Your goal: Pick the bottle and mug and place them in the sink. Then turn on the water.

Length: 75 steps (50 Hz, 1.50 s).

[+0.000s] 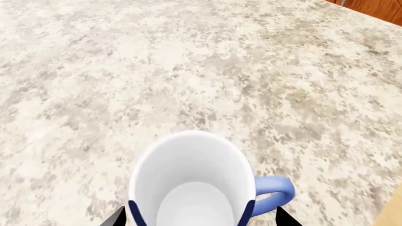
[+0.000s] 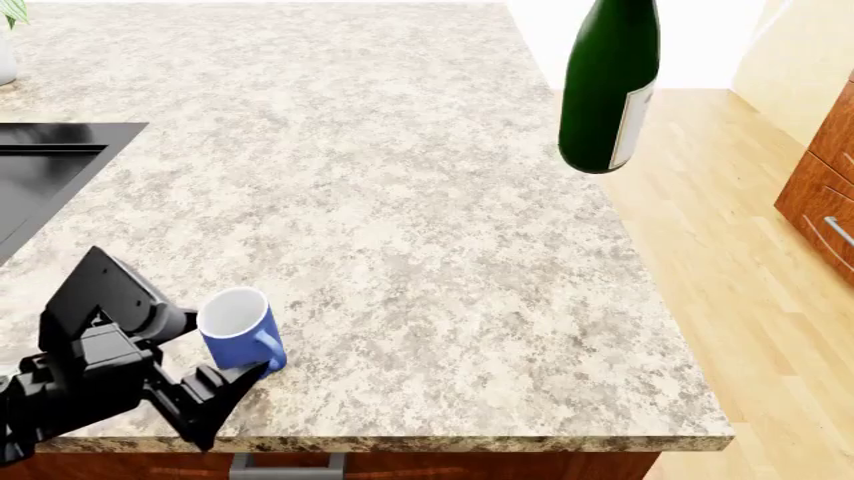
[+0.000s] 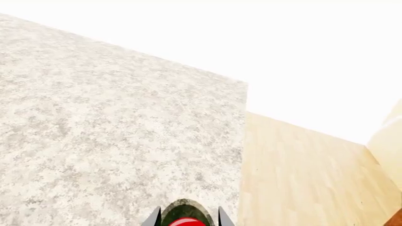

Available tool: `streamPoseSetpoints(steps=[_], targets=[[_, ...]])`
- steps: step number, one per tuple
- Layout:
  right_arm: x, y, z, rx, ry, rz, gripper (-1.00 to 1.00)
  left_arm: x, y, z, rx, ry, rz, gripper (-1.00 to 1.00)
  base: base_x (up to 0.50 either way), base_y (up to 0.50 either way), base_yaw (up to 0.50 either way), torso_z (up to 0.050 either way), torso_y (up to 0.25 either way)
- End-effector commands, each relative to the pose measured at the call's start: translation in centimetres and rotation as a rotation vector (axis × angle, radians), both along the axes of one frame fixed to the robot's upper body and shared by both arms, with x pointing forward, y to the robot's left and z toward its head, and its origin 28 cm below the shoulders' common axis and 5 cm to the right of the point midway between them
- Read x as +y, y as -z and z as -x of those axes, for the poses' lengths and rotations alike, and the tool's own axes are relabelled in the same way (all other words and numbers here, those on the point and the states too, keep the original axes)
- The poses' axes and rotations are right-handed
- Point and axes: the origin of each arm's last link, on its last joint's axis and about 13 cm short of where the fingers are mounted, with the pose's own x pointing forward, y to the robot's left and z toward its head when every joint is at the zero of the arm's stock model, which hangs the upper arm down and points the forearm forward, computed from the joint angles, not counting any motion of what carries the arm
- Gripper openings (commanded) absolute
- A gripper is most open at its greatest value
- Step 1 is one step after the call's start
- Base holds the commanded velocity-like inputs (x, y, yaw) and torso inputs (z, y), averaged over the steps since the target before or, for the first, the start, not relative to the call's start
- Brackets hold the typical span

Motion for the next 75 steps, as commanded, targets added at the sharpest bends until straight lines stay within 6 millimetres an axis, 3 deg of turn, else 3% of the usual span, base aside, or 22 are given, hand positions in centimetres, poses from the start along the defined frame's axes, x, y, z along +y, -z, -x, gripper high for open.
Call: streamPoseSetpoints(steps=[1,8,9,25,34,41,50,61,69,75], targets=[[-0.2,-0.5,0.2,-0.028,0.014,0.007,-1.0,-0.2,0.0,-0.5,-0.002,0.004,-0.005,1.0,0.0,0.0,0.0,0.0,0.0],[-0.2,-0.4,0.3,-0.027,0.015,0.006,-1.0,-0.1,0.1,-0.4,-0.003,0.002,-0.009,1.0,0.0,0.0,0.0,0.0,0.001],[-0.2,-0.4,0.3,-0.027,0.015,0.006,-1.0,-0.1,0.0,-0.4,-0.009,0.0,-0.009,-1.0,0.0,0.0,0.0,0.0,0.0],[-0.2,-0.2,0.3,-0.025,0.012,0.002,-1.0,0.2,-0.3,-0.2,-0.058,-0.027,0.002,-1.0,0.0,0.0,0.0,0.001,0.001],[-0.5,0.3,0.9,-0.017,0.011,0.002,-1.0,0.0,-2.8,-0.2,-0.137,-0.049,0.014,-1.0,0.0,0.0,0.0,0.0,0.0],[-1.2,1.4,3.5,0.004,-0.025,0.03,-1.0,-0.1,-5.8,0.6,-0.206,-0.05,0.024,-1.0,0.0,0.0,0.0,0.0,0.001],[-1.7,3.0,7.5,0.017,-0.089,0.046,-1.0,-0.4,-8.0,1.6,-0.251,-0.034,0.016,-1.0,0.0,0.0,0.0,0.001,0.001],[-2.3,5.0,11.6,0.021,-0.123,0.039,-1.0,-0.4,-9.9,2.8,-0.305,-0.028,0.022,-1.0,0.0,0.0,0.0,0.0,0.001],[-2.3,5.7,13.6,0.0,-0.133,0.045,-1.0,-0.2,-10.8,3.7,-0.331,-0.035,0.032,-1.0,0.0,0.0,0.0,0.0,0.001],[-2.3,5.0,15.0,-0.018,-0.134,0.06,-1.0,0.1,-10.8,3.9,-0.337,-0.047,0.035,-1.0,0.0,0.0,0.0,0.002,0.0]])
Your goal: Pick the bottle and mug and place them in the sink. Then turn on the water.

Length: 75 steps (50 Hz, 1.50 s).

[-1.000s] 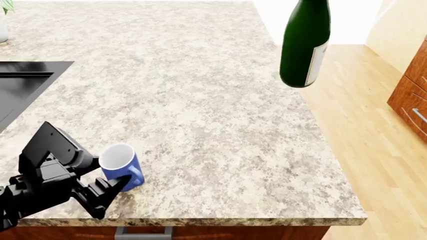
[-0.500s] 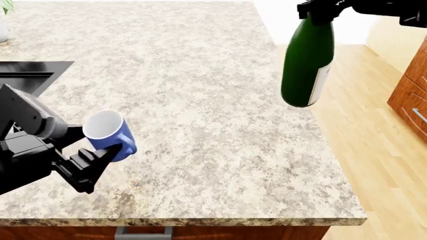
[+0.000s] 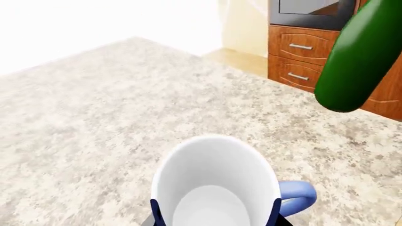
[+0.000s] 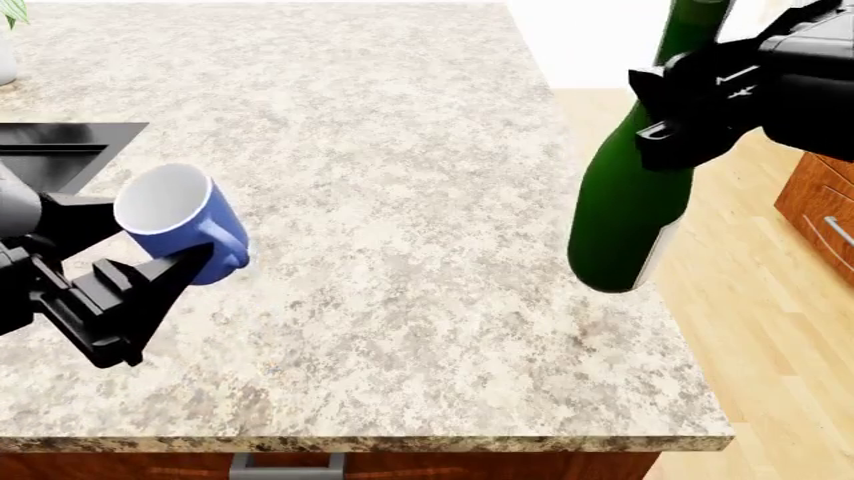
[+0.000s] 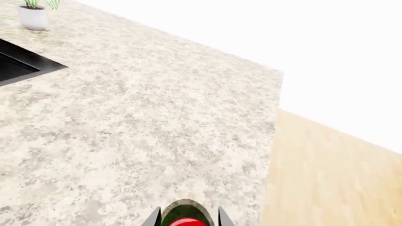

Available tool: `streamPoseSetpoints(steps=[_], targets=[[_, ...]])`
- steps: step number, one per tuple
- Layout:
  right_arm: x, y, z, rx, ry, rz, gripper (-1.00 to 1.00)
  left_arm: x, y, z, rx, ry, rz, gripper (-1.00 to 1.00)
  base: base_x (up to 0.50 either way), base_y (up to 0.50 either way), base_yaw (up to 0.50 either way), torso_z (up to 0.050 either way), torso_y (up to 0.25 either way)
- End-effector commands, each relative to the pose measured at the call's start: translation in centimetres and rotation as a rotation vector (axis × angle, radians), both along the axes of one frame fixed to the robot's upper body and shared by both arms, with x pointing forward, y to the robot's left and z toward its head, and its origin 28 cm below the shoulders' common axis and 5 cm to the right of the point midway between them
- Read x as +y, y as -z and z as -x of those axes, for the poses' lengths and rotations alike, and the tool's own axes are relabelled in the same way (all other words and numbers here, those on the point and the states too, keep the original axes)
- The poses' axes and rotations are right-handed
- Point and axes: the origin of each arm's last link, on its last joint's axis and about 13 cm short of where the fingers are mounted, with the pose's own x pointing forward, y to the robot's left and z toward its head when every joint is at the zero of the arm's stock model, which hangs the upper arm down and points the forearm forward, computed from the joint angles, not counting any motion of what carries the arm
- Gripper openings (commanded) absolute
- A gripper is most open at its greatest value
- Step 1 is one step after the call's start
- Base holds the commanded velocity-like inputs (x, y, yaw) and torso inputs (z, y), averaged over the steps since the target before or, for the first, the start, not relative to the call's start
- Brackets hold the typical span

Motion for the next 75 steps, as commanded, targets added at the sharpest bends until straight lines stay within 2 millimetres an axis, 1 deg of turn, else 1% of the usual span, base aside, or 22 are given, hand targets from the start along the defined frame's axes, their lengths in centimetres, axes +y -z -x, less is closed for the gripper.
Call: streamPoseSetpoints(steps=[1,8,16,21,28,32,36,44,52,67,69,75], targets=[[-0.3,-0.3,3.3,-0.057,0.009,0.033,-1.0,0.3,-0.9,0.9,-0.035,-0.014,0.009,-1.0,0.0,0.0,0.0,0.0,0.01],[-0.1,-0.6,4.4,-0.056,0.001,0.052,-1.0,0.4,-0.9,0.9,-0.036,-0.018,0.008,-1.0,0.0,0.0,0.0,0.0,0.0],[-0.2,-0.8,5.4,-0.053,0.0,0.058,-1.0,0.7,-2.4,1.2,-0.069,-0.029,0.007,-1.0,0.0,0.0,0.0,0.0,0.001],[-0.3,-0.9,5.8,-0.058,0.01,0.061,-1.0,0.9,-3.1,1.7,-0.089,-0.034,0.011,-1.0,0.0,0.0,0.0,0.0,0.0],[-0.1,-1.3,5.7,-0.09,0.013,0.07,-1.0,0.6,-3.3,2.3,-0.093,-0.034,0.01,-1.0,0.0,0.0,0.0,0.001,0.001],[-0.1,-1.5,5.5,-0.104,0.023,0.047,-1.0,0.5,-3.3,2.4,-0.089,-0.035,0.01,-1.0,0.0,0.0,0.0,0.0,0.0],[-0.2,-1.5,5.4,-0.109,0.036,0.038,-1.0,0.5,-3.1,2.5,-0.084,-0.037,0.011,-1.0,-0.09,0.0,0.0,0.0,0.003],[0.0,-1.3,5.3,-0.107,0.032,0.037,-1.0,0.5,-3.0,2.4,-0.083,-0.038,0.015,-1.0,-0.5,0.02,0.0,0.0,0.001],[0.1,-1.3,5.2,-0.112,0.03,0.04,-1.0,0.7,-2.9,2.4,-0.087,-0.039,0.018,-1.0,0.0,0.0,0.0,0.001,0.0],[0.3,-1.4,5.3,-0.116,0.011,0.072,-1.0,0.8,-2.7,2.3,-0.09,-0.036,0.026,-1.0,0.0,0.5,0.0,0.0,0.0],[0.4,-1.8,5.4,-0.117,0.009,0.073,-1.0,0.7,-2.8,2.5,-0.09,-0.037,0.024,-1.0,0.0,0.5,0.0,0.0,0.0],[0.4,-1.3,5.4,-0.118,0.005,0.071,-1.0,0.8,-2.8,2.7,-0.089,-0.04,0.023,-1.0,0.0,0.5,0.0,0.002,0.002]])
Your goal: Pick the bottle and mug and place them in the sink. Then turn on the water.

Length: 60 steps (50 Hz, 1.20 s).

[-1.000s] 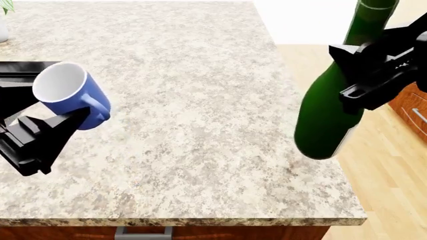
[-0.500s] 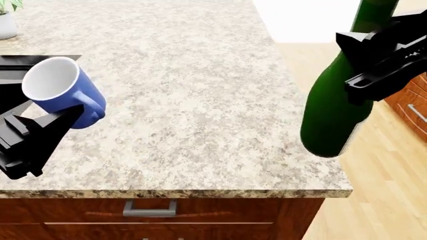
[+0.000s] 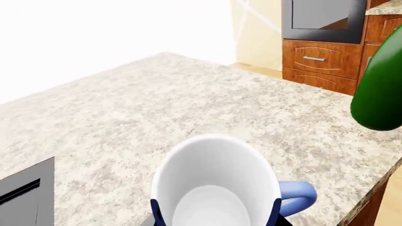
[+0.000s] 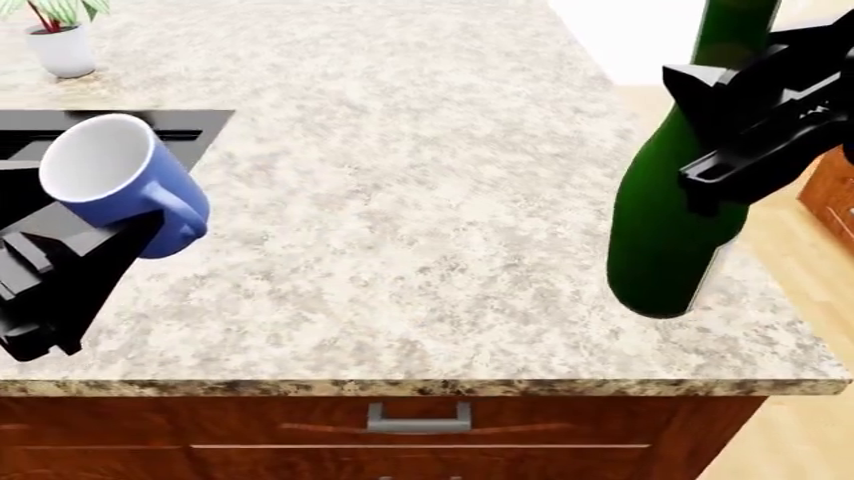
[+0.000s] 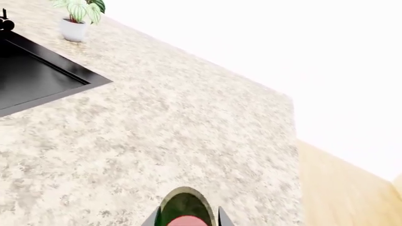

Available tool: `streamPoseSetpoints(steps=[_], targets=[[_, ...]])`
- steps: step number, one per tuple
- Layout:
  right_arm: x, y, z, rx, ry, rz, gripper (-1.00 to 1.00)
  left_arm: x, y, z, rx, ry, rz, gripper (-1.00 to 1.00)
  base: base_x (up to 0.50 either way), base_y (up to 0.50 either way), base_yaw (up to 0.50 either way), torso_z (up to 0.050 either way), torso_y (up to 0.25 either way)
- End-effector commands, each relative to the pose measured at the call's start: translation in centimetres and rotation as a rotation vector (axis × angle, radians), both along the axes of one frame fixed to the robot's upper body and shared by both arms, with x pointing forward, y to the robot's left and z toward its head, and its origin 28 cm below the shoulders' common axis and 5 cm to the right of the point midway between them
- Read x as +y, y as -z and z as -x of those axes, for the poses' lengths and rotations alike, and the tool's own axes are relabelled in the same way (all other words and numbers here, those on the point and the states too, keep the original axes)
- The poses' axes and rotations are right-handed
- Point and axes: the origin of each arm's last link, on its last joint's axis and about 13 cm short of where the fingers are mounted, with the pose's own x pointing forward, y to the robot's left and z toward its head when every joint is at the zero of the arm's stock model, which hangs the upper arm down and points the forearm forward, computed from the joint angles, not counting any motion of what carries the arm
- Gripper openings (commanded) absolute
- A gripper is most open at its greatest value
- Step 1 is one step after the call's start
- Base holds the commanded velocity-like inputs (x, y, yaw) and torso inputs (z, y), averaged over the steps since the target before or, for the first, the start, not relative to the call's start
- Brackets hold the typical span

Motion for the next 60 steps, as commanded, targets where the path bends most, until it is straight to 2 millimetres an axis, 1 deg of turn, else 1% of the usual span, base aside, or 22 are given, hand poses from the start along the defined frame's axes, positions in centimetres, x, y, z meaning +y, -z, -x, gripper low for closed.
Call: streamPoseSetpoints(steps=[1,4,5,15,18,22,26,32,36,38,42,45,48,50,54,59,60], targets=[[0.0,-0.1,0.2,-0.032,0.013,0.004,-1.0,0.2,-0.1,0.3,-0.01,-0.011,0.005,-1.0,0.0,0.5,0.0,0.0,0.0],[0.0,-0.2,0.2,-0.032,0.012,0.004,-1.0,0.3,0.0,0.3,-0.009,-0.012,0.005,-1.0,0.0,0.5,0.0,0.0,0.0],[0.0,-0.5,0.2,-0.032,0.012,0.004,-1.0,0.3,0.0,0.3,-0.009,-0.012,0.005,-1.0,0.0,0.5,0.0,0.0,0.0],[0.1,-0.4,0.2,-0.034,0.008,0.006,-1.0,0.2,-0.1,0.2,-0.008,-0.011,0.006,-1.0,0.0,0.5,0.0,0.0,0.001],[0.1,-1.2,0.2,-0.035,0.008,0.006,-1.0,0.2,-0.1,0.2,-0.009,-0.01,0.006,-1.0,0.0,0.5,0.0,0.003,0.003],[0.1,-0.6,0.3,-0.035,0.009,0.006,-1.0,0.2,-0.1,0.2,-0.009,-0.01,0.006,-1.0,0.0,0.5,0.0,0.0,0.0],[0.1,-1.1,0.3,-0.036,0.009,0.006,-1.0,0.2,0.0,0.2,-0.008,-0.011,0.006,-1.0,0.0,0.5,0.0,0.0,0.0],[0.1,-0.4,0.3,-0.035,0.009,0.004,-1.0,0.2,0.0,0.3,-0.006,-0.012,0.006,-1.0,0.0,0.5,0.0,0.0,0.002],[0.1,-1.2,0.4,-0.036,0.009,0.004,-1.0,0.2,0.0,0.3,-0.006,-0.011,0.006,-1.0,0.0,0.5,0.0,0.0,0.0],[0.0,-0.7,0.4,-0.037,0.009,0.004,-1.0,0.2,0.0,0.3,-0.006,-0.01,0.006,-1.0,0.0,0.5,0.0,0.0,0.0],[0.0,-1.2,0.4,-0.038,0.008,0.003,-1.0,0.3,0.1,0.3,-0.006,-0.009,0.006,-1.0,0.0,0.5,0.0,0.002,0.003],[0.0,-1.1,0.4,-0.037,0.009,0.002,-1.0,0.2,0.1,0.3,-0.006,-0.009,0.005,-1.0,0.0,0.5,0.0,0.0,0.0],[0.0,-0.5,0.4,-0.037,0.009,0.002,-1.0,0.2,0.1,0.3,-0.006,-0.009,0.006,-1.0,0.0,0.5,0.0,0.0,0.0],[0.0,-0.9,0.4,-0.036,0.009,0.002,-1.0,0.2,0.1,0.3,-0.005,-0.01,0.006,-1.0,0.0,0.5,0.0,0.0,0.0],[0.1,-1.2,0.4,-0.034,0.008,0.002,-1.0,0.2,0.1,0.4,-0.005,-0.009,0.008,-1.0,0.0,0.5,0.0,0.0,0.003],[0.2,-1.2,0.3,-0.034,0.007,0.003,-1.0,0.2,0.1,0.4,-0.004,-0.008,0.014,-1.0,0.0,0.5,0.0,0.0,0.0],[0.2,-0.9,0.3,-0.034,0.007,0.003,-1.0,0.2,0.1,0.4,-0.004,-0.007,0.015,-1.0,0.0,0.5,0.0,0.0,0.0]])
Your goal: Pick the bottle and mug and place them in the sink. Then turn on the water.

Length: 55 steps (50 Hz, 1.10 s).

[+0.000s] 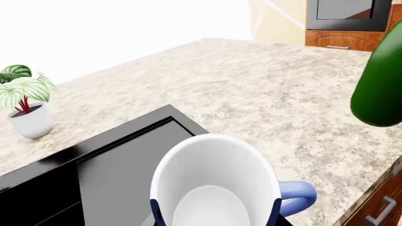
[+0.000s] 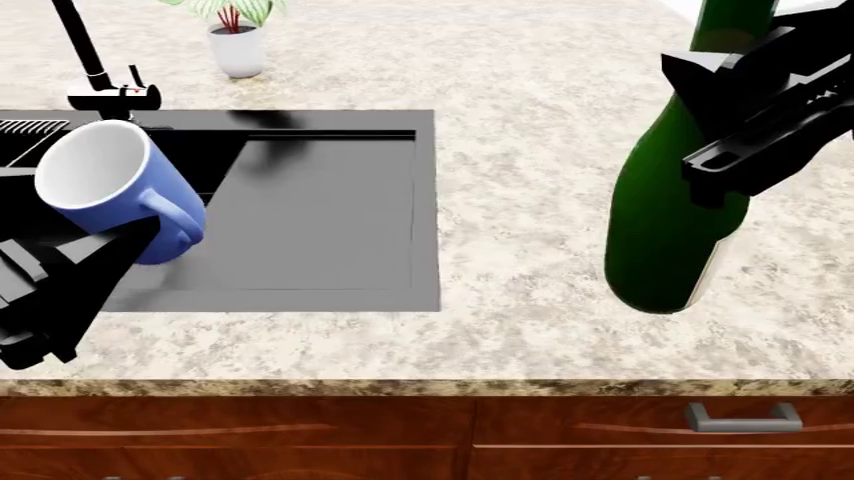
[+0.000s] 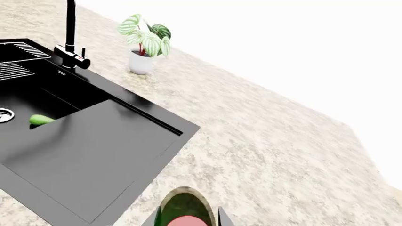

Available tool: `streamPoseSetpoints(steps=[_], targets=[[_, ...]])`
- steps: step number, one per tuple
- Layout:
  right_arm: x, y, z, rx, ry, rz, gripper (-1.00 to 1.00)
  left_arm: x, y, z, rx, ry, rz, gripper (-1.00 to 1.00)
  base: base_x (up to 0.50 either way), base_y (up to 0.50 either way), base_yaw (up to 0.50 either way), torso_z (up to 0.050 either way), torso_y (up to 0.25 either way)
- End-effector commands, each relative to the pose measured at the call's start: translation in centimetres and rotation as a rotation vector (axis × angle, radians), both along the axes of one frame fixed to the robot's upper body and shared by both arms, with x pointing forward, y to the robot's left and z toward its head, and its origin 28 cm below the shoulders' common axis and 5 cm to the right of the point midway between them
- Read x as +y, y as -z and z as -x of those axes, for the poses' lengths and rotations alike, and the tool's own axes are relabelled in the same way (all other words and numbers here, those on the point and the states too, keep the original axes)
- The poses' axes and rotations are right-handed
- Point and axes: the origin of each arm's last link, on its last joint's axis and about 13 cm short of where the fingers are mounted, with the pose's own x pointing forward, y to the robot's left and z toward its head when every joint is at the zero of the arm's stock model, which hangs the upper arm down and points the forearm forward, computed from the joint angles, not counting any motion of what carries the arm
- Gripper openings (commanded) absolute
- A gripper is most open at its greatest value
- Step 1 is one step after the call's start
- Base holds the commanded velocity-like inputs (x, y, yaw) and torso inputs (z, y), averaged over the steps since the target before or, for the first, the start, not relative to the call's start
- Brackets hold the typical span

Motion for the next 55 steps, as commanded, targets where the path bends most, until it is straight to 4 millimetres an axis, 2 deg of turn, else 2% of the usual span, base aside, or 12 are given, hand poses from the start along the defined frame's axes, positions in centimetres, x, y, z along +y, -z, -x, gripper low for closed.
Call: streamPoseSetpoints(steps=[1,8,15,24,30,36,42,44,55], targets=[[-0.1,0.1,0.0,-0.029,0.021,0.0,-1.0,0.0,-0.1,0.1,-0.008,-0.003,0.013,-1.0,0.0,0.5,0.0,0.0,0.0],[0.0,-0.4,0.0,-0.026,0.019,-0.001,-1.0,0.0,0.0,0.1,-0.005,0.006,0.015,-1.0,0.0,0.5,0.0,0.001,0.001],[-0.1,0.6,-0.2,-0.021,0.02,-0.004,-1.0,0.1,0.3,0.0,0.002,0.005,0.011,-1.0,0.0,0.5,0.0,0.0,0.0],[-0.1,0.2,-0.3,-0.018,0.02,-0.007,-1.0,0.3,0.8,-0.4,0.005,0.009,0.01,-1.0,0.0,0.5,0.0,0.0,0.001],[-0.1,1.0,-0.3,-0.019,0.019,-0.006,-1.0,0.2,0.9,-0.3,0.004,0.01,0.01,-1.0,0.0,0.5,0.0,0.002,0.002],[0.0,0.1,-0.3,-0.018,0.018,-0.003,-1.0,-0.2,0.6,-0.1,0.002,0.008,0.008,-1.0,0.0,0.5,0.0,0.0,0.0],[0.0,-0.1,-0.3,-0.017,0.017,-0.002,-1.0,-0.3,0.4,0.0,0.001,0.008,0.007,-1.0,0.0,0.5,0.0,0.0,0.002],[0.0,0.6,-0.3,-0.017,0.017,-0.002,-1.0,-0.4,0.4,0.0,0.001,0.009,0.007,-1.0,0.0,0.5,0.0,0.0,0.0],[0.0,0.0,-0.3,-0.016,0.017,0.0,-1.0,-0.5,0.3,-0.1,0.002,0.011,0.005,-1.0,0.0,0.5,0.0,0.001,0.001]])
